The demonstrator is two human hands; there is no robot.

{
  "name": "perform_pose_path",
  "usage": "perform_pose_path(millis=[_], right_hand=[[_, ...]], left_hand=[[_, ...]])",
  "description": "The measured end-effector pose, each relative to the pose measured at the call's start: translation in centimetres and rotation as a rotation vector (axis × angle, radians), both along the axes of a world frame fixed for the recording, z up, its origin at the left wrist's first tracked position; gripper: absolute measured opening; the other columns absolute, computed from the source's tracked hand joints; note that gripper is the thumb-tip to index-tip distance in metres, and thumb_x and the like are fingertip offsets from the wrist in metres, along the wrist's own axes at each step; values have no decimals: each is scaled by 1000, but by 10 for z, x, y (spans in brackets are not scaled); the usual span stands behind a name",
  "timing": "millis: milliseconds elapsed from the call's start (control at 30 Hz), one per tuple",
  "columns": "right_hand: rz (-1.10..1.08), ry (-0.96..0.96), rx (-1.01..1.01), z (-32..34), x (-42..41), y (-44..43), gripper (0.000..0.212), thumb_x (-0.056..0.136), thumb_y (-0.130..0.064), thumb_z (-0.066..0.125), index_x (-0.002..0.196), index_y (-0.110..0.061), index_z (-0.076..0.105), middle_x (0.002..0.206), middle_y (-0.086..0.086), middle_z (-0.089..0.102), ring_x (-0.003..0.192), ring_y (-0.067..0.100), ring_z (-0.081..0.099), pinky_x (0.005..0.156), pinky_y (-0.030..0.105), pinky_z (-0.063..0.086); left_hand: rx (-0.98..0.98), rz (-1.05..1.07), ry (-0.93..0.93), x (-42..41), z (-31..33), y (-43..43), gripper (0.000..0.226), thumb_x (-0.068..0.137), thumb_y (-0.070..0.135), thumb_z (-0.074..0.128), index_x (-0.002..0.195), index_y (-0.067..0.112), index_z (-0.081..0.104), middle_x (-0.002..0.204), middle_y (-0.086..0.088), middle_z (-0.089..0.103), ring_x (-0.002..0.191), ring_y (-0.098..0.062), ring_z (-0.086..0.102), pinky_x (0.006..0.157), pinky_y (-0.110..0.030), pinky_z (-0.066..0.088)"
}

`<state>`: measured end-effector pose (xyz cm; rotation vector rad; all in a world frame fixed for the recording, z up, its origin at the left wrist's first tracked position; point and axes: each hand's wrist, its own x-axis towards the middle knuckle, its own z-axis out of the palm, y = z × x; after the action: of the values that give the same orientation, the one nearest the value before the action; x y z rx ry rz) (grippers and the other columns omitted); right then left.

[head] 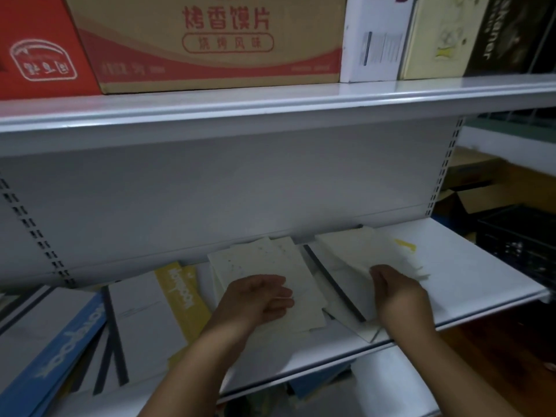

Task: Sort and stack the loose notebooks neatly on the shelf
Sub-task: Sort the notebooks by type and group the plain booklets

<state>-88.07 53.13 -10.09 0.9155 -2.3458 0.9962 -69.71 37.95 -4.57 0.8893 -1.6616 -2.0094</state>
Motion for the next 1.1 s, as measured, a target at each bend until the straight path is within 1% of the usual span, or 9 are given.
perform_pose_path(millis=[133,233,400,533,600,733,867,1000,1100], right_hand=[[219,-132,-64,0,29,7,31,88,-22,45,100,-12,72,87,-1,71,74,9,60,69,16,44],[509,-78,-57,-6,45,6,32,86,-18,44,102,-15,72,105,-10,67,99,0,60,91,1,38],[680,-27,-99,-6,51,-3,23,91,-25,49,93,-15,71,113,-11,66,113,-2,57,96,13,44],[428,-46,-28,-9,31,-9,49,88,-48,46,127,-21,56,132,-14,46,124,1,42,103,22,38],[218,-22,120,-25,15,-9,65,86,-56,47,131,-10,51,138,3,47,128,19,44,104,36,39],[90,-32,440,-57,-6,-9,81,91,-59,21,96,4,71,105,33,66,95,48,65,75,51,56],[152,159,315,-37,5,-8,61,92,-22,20,50,-8,62,52,14,61,43,20,49,41,19,37],[97,65,19,14,32,-7,39,82,-18,42,44,-11,46,36,1,36,33,13,30,40,16,15],[218,0,98,33,80,-23,26,82,-28,49,67,-17,67,46,4,58,40,21,52,39,20,29]], left_hand=[[453,-125,15,-4,9,-6,51,86,49,50,116,8,54,113,-20,67,88,-31,72,65,-34,61],[501,-201,-39,-2,16,-19,62,81,65,41,111,13,58,100,-17,73,82,-29,73,59,-28,57],[140,19,-102,5,5,-25,12,88,14,53,80,15,62,61,-3,65,57,-16,59,43,-21,47],[-177,220,-83,11,-11,-25,9,90,10,53,94,15,59,95,-12,65,74,-20,58,56,-26,46],[-660,291,-406,16,-22,-31,19,87,23,60,104,16,54,107,-10,64,89,-24,59,74,-32,48],[-874,263,-754,23,-43,-31,70,83,50,56,139,15,32,143,-9,40,130,-29,37,104,-38,35],[-916,201,-787,25,-43,-32,64,83,54,52,136,20,39,147,-7,35,133,-29,33,107,-39,34],[-902,323,-431,26,-26,-23,37,85,30,63,119,15,61,136,-6,50,116,-20,50,93,-11,40],[-282,182,-45,24,1,3,32,86,27,62,117,19,59,119,-3,63,93,-15,65,68,-9,52]])
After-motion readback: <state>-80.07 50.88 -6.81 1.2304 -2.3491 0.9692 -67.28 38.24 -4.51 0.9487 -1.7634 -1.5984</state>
